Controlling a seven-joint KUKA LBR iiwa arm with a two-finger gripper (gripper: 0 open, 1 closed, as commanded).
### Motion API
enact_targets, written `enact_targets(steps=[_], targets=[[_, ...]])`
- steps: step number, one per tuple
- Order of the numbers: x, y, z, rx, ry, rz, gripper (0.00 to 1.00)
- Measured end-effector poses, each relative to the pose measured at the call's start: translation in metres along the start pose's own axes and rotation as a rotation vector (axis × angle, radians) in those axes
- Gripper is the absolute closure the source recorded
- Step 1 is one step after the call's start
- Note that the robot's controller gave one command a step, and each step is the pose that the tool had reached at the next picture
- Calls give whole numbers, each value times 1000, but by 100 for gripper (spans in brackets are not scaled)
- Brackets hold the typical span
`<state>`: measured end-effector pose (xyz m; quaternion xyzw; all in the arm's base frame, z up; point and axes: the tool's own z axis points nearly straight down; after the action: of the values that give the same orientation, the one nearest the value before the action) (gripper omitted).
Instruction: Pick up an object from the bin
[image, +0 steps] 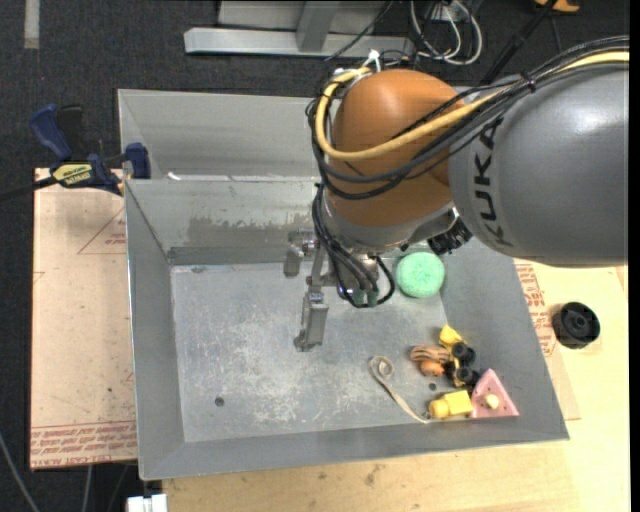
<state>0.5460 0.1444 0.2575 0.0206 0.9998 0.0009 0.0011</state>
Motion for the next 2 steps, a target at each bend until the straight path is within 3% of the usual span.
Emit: enact_targets(steps=[1,2], targets=[[-15,-1,-24,0,0,117,0],[-16,-28,-20,0,0,35,0]])
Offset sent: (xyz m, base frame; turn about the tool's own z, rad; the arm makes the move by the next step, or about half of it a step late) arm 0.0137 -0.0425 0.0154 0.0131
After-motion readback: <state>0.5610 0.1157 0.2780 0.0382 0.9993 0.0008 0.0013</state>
